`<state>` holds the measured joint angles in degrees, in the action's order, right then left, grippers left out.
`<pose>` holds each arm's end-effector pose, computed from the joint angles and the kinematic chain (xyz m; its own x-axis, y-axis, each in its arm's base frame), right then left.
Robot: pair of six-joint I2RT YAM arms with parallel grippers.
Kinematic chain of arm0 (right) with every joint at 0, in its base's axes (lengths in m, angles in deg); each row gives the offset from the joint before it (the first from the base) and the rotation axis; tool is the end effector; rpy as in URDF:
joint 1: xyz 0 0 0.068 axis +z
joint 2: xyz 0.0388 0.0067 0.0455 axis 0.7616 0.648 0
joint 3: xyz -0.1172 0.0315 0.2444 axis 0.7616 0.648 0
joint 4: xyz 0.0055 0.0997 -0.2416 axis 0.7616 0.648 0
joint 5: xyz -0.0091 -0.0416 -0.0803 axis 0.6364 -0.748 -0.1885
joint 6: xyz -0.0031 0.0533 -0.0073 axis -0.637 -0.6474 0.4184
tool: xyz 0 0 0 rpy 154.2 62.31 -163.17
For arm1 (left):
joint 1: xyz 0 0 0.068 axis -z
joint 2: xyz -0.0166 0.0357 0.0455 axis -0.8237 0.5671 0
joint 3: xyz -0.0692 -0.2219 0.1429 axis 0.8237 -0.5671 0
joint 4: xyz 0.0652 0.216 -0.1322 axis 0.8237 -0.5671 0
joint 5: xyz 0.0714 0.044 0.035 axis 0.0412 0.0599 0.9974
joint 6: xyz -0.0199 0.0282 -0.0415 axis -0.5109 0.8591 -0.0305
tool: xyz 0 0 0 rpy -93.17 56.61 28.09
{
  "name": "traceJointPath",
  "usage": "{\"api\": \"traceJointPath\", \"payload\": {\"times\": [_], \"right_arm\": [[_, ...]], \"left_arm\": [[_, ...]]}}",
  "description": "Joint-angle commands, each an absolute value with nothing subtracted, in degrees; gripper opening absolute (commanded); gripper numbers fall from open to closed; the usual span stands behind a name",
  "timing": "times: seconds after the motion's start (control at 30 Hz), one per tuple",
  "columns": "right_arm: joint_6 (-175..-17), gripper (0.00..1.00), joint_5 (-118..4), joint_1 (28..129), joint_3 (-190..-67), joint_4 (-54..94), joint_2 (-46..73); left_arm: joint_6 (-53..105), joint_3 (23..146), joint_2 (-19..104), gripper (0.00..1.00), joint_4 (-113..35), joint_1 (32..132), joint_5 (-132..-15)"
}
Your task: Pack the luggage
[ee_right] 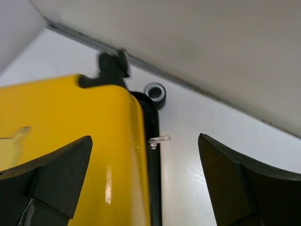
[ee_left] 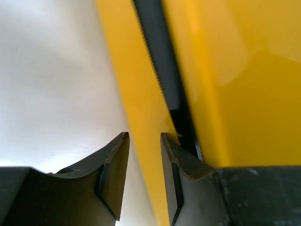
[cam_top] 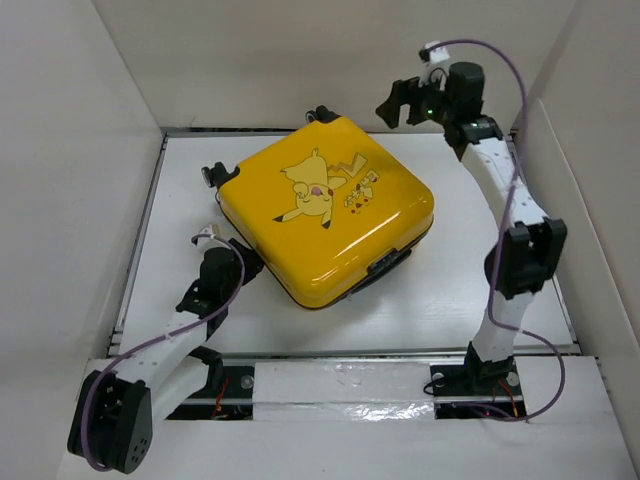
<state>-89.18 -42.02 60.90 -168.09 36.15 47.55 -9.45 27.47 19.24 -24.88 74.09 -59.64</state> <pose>0.4682 0.1075 0.3823 -0.2787 -0.0545 -0.9588 -0.5441 0.8317 0.1109 0.1825 -0.0578 0.1826 -0.3998 -0.6281 -0.6675 -0.0853 0.7506 -0.6552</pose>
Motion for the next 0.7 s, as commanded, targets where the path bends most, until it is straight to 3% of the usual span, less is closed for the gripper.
{"api": "traceJointPath", "payload": {"times": [0.0,0.13,0.17,0.27,0.37,0.4,0.57,0.63,0.67], "right_arm": [[-93.05,1.00,-32.63,57.96,-163.10,28.73,34.24],[-93.50,0.88,-29.45,58.65,-142.38,16.62,17.83],[-93.76,0.72,-30.84,59.53,-131.10,11.28,13.76],[-95.08,0.23,-38.03,66.02,-114.08,3.17,-2.42],[-93.42,0.00,-46.63,76.21,-96.22,2.00,-16.36],[-93.41,0.00,-48.59,78.93,-88.87,1.65,-19.21],[-94.03,0.00,-57.11,91.87,-75.11,2.53,-29.60],[-95.52,0.14,-60.03,93.89,-71.42,2.08,-30.76],[-95.70,0.31,-61.43,95.03,-70.88,1.65,-30.58]], "left_arm": [[-12.43,33.51,14.44,0.31,-13.85,75.49,-68.21],[-13.40,35.44,11.71,0.31,-14.56,75.49,-67.34],[-13.49,35.97,11.62,0.31,-14.65,75.49,-67.16],[-13.93,38.43,11.88,0.32,-14.30,75.49,-67.42],[-13.58,39.40,11.44,0.34,-14.73,75.49,-66.29],[-13.58,39.40,11.96,0.35,-15.26,75.49,-65.93],[-13.49,36.68,13.55,0.36,-16.67,75.49,-65.75],[-12.97,35.19,12.24,0.36,-17.28,75.49,-63.74],[-12.70,34.83,11.62,0.36,-17.89,75.49,-62.69]]}}
